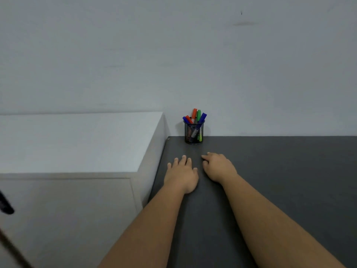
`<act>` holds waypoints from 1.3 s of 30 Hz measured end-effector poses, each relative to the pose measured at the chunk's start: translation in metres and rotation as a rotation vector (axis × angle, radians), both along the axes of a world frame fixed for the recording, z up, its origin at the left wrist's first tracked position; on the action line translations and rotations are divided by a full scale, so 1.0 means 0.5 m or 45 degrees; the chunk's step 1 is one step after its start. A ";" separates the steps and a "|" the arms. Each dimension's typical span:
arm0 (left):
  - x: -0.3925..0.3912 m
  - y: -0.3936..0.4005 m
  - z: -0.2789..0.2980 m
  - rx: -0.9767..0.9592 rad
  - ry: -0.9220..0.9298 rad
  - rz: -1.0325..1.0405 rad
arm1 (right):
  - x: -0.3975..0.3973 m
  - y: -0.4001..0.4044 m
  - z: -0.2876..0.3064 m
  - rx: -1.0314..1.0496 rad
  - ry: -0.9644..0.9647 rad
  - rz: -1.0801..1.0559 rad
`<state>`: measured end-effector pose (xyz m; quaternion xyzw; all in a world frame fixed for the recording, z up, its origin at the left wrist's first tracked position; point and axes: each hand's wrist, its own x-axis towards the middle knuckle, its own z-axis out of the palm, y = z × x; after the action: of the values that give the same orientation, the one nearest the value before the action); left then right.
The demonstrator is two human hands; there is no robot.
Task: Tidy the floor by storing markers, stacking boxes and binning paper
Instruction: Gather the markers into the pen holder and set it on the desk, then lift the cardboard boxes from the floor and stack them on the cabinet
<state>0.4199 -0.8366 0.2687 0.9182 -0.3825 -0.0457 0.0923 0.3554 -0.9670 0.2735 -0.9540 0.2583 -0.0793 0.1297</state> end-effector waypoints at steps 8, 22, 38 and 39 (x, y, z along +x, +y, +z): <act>-0.148 0.186 0.015 0.083 0.007 -0.193 | -0.153 0.134 0.002 -0.046 0.059 0.038; -0.315 0.562 0.000 -0.242 0.411 -0.082 | -0.383 0.457 0.020 0.000 0.311 0.172; -0.447 1.343 -0.227 -0.584 0.787 1.225 | -0.264 1.146 -0.210 0.339 0.826 1.181; -0.469 1.378 -0.255 -0.598 0.795 1.279 | -0.260 1.167 -0.237 0.351 0.889 1.170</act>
<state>0.1856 -0.1477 0.1414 0.8843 0.1400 -0.1774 0.4085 0.2253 -0.3833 0.1549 -0.9121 -0.1459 0.3377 0.1808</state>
